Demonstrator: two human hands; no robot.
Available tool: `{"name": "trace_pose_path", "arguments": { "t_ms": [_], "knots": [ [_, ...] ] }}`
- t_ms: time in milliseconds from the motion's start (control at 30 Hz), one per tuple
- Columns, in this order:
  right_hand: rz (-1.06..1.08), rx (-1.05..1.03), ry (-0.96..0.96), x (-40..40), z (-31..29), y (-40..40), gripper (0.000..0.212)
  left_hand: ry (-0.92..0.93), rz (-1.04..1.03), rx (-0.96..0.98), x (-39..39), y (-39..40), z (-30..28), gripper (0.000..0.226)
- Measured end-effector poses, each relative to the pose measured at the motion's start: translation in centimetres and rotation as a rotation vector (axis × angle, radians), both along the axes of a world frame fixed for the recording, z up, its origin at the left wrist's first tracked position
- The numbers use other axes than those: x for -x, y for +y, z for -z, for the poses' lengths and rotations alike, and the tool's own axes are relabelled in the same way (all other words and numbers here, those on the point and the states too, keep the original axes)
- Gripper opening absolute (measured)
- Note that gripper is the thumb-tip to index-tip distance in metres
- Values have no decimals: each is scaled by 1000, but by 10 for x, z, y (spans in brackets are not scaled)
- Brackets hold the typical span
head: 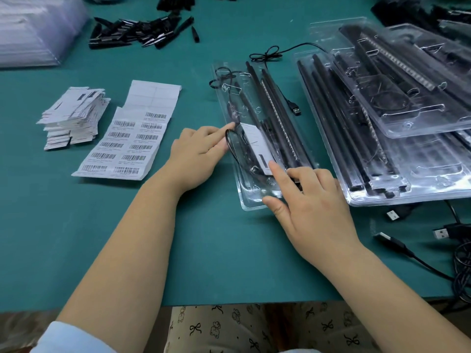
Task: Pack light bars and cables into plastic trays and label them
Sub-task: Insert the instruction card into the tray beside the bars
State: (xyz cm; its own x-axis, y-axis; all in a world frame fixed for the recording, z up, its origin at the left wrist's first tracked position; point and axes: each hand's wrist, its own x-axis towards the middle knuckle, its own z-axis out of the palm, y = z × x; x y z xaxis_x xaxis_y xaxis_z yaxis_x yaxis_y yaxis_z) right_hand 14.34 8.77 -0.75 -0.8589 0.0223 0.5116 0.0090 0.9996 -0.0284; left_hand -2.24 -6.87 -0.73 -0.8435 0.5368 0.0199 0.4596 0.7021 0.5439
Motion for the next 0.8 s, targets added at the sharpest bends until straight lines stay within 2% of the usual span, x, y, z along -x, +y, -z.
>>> {"name": "trace_pose_path", "arguments": {
  "t_ms": [100, 200, 233, 333, 367, 433, 533, 600, 667, 733, 800],
  "knots": [
    [18, -38, -4, -1, 0, -1, 53, -10, 64, -3, -2, -2, -3, 35],
    [22, -44, -8, -1, 0, -1, 53, -183, 67, -106, 2, -9, -3, 31],
    [21, -46, -6, 0, 0, -1, 53, -195, 65, -70, 5, -11, -3, 32],
    [17, -39, -9, 1, 0, -1, 53, -76, 186, 199, 6, -12, -10, 35],
    [16, -33, -13, 1, 0, -1, 53, -38, 208, 202, 5, -12, -10, 39],
    [16, -26, -20, 1, 0, -1, 52, -21, 144, 137, 3, -10, -5, 45],
    [14, -16, -27, 1, 0, -2, 53, 179, 36, 70, -2, -5, 5, 47],
    [18, -20, -35, 1, 0, -2, 53, 155, -15, -48, -4, -2, 4, 44],
    [25, -28, -42, 0, 0, -3, 53, 89, -69, -145, -5, -2, -1, 31],
    [38, -44, -42, 0, 0, -3, 54, 53, -144, -151, -8, -3, -4, 19],
    [32, -50, -29, -1, 1, -3, 53, 28, -218, -130, -13, 0, -6, 25]
  ]
}}
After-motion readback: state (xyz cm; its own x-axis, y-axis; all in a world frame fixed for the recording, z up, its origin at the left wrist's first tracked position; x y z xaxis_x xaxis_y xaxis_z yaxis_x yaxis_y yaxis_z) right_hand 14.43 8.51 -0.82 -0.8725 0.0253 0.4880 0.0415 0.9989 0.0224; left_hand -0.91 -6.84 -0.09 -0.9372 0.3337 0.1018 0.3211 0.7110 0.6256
